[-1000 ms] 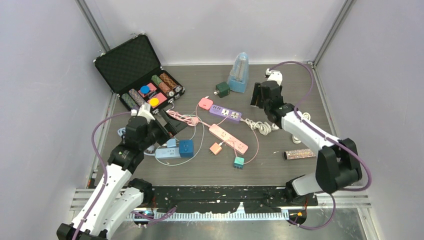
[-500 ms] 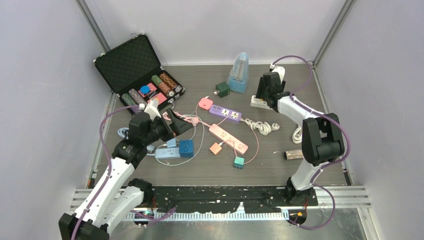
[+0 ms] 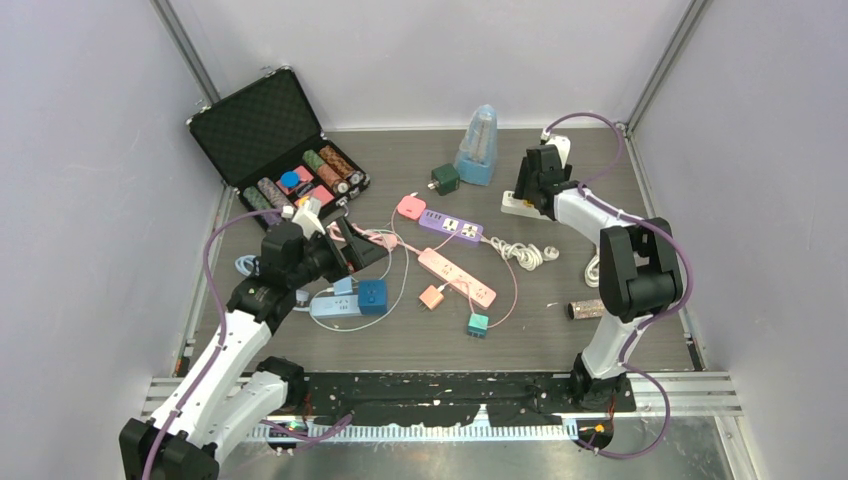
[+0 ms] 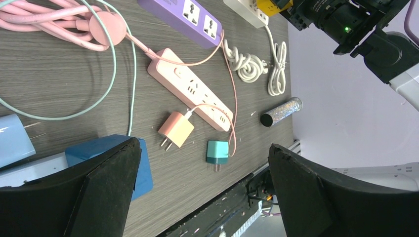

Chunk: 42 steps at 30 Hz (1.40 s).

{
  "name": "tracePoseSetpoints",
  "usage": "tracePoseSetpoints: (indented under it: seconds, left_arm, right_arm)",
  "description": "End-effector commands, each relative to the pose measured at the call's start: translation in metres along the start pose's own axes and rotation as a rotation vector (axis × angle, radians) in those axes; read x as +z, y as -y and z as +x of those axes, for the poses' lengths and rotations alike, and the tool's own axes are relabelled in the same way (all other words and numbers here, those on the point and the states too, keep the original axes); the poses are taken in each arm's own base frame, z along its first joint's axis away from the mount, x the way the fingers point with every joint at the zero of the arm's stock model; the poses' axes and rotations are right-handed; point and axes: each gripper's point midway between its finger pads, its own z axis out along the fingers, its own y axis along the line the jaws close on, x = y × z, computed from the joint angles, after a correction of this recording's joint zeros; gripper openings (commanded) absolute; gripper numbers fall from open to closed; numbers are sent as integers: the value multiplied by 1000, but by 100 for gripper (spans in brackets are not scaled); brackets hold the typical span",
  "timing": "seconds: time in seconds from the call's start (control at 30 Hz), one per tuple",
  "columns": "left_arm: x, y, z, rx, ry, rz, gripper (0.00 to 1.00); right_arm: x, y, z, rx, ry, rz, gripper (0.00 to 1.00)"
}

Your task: Insert the plug

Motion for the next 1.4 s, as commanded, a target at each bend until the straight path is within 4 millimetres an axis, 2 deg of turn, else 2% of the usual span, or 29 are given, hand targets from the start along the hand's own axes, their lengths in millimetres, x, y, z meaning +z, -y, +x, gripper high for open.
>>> tracePoseSetpoints:
  seconds: [0.0, 0.4, 0.57, 0.9, 0.97, 1.03, 1.07, 1.1, 1.13, 1.17, 1.2, 1.23, 1.27, 1.3, 1.33, 1.37]
  left_arm:
    - [-5, 20, -15, 47, 45, 69, 97]
    - [-5, 19, -13, 46, 41, 67, 97]
    - [-8, 20, -14, 50, 53, 71, 97]
    - [-8, 21, -13, 41, 52, 80, 97]
    - [-8, 21, -13, 39, 53, 81, 97]
    - [-9, 22, -13, 40, 54, 82, 97]
    - [-9, 22, -13, 40, 54, 83, 97]
    - [-9, 21, -13, 41, 54, 81, 97]
    - [-10, 22, -12, 41, 54, 82, 97]
    - [-10, 22, -12, 42, 54, 83, 97]
    - [-10, 21, -12, 41, 54, 81, 97]
    - [-11, 21, -12, 40, 55, 81, 97]
    - [-11, 21, -12, 41, 58, 82, 97]
    - [-11, 21, -12, 41, 59, 84, 97]
    - [-12, 21, -12, 41, 62, 85, 97]
    - [-12, 21, -12, 41, 65, 84, 97]
  right_arm:
    - [-2, -8, -24, 32, 56, -14, 6]
    - [1, -9, -12, 24, 17, -26, 6]
    - [5, -11, 5, 20, -33, -27, 6]
    - [0, -11, 40, 17, -62, 12, 6]
    - [-1, -12, 43, 18, -59, 11, 10]
    - [-7, -13, 31, 30, -25, 1, 22]
    - [-10, -13, 24, 35, -9, -1, 35]
    - [-16, -14, 11, 39, 19, -10, 42]
    - [-19, -13, 5, 40, 32, -7, 56]
    - [-26, -15, -11, 43, 64, -15, 63]
    - [-29, -14, -17, 39, 73, -13, 74]
    - [-35, -15, -33, 40, 103, -19, 79]
    - [-38, -14, -36, 29, 106, -12, 89]
    - [-43, -15, -48, 34, 128, -19, 93]
    - [-45, -15, -51, 23, 128, -22, 98]
    - [-49, -17, -59, 27, 141, -29, 99]
